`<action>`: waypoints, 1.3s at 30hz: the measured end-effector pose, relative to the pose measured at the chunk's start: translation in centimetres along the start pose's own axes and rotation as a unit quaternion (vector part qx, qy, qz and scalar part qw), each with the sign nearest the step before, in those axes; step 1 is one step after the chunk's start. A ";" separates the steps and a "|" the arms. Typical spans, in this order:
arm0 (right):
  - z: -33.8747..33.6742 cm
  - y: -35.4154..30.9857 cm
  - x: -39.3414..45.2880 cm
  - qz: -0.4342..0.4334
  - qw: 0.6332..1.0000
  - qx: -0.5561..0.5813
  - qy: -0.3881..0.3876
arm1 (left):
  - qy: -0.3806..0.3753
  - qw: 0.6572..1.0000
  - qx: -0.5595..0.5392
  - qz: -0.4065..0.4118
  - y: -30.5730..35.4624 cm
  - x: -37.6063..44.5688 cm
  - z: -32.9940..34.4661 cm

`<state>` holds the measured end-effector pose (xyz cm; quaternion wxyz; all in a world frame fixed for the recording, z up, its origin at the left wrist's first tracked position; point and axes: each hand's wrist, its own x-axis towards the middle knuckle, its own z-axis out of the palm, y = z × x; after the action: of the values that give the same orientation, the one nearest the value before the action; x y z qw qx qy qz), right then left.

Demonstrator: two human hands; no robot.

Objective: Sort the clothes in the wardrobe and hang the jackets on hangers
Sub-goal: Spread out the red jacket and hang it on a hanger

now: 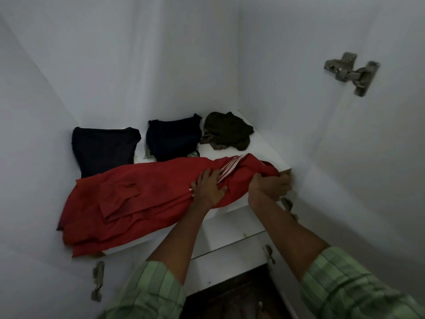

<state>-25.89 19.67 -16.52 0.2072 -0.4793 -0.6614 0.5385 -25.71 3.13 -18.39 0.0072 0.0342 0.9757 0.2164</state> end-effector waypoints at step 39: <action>11.5 -2.8 0.1 -0.384 0.883 -0.009 -0.271 | 0.199 0.938 -0.270 -0.088 -4.6 16.9 -21.4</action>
<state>-36.15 14.02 -17.87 0.2063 -0.0253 -0.8288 0.5195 -43.51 -8.84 -0.93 -0.1593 -0.0988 0.8612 0.4725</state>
